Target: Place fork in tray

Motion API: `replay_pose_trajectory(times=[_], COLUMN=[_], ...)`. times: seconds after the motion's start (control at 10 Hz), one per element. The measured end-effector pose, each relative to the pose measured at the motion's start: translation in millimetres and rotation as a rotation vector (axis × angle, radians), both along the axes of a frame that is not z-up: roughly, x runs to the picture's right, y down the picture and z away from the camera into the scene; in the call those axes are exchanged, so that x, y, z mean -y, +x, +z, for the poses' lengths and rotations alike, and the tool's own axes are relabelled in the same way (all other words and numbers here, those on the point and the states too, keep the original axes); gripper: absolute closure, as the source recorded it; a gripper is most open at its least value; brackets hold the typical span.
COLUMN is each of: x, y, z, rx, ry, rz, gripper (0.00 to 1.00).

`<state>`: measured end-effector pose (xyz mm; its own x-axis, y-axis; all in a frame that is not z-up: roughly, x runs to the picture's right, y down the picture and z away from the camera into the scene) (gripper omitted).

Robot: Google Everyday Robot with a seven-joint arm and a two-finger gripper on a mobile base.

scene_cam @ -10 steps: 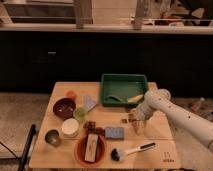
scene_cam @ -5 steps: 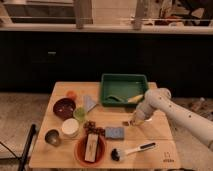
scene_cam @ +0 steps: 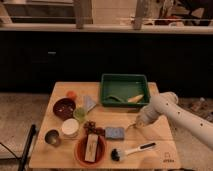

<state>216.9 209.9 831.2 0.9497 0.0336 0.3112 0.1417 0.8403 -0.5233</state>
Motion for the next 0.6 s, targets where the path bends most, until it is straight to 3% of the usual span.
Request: replay_pose_trajectory(times=[0.6], x=[21.0], y=[-9.6], z=[-32.4], rx=[0.016], ry=[0.078], rz=[-0.046], gripper=[1.0])
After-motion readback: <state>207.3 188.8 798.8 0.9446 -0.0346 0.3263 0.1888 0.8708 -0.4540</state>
